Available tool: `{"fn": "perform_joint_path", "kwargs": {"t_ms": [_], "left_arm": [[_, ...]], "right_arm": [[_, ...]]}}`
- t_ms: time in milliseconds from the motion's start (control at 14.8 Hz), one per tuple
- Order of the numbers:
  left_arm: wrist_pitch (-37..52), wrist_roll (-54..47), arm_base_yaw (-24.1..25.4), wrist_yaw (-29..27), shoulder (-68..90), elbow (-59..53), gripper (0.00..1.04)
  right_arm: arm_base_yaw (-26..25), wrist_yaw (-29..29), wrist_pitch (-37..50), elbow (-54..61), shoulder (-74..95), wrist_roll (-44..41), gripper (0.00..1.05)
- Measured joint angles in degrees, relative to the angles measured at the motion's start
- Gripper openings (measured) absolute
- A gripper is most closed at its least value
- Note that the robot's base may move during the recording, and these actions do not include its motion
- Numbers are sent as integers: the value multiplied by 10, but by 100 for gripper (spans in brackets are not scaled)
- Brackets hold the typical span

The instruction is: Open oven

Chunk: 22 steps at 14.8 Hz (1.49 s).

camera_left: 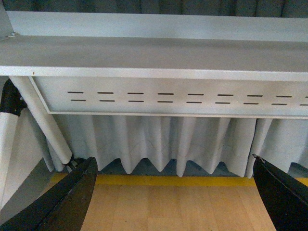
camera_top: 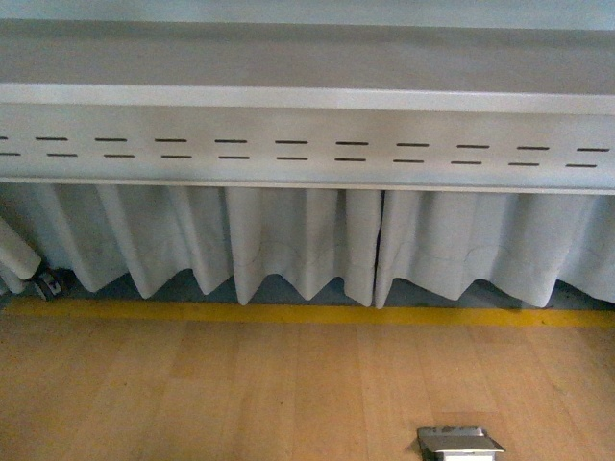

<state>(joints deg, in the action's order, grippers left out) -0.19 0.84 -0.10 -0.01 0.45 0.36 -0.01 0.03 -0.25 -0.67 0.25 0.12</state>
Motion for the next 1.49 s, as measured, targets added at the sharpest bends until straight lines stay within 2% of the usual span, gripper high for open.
{"fn": "perform_joint_path", "kwargs": {"t_ms": [1486], "left_arm": [[0, 0, 0, 0, 0, 0, 98]], "right_arm": [[0, 0, 0, 0, 0, 0, 98]]}}
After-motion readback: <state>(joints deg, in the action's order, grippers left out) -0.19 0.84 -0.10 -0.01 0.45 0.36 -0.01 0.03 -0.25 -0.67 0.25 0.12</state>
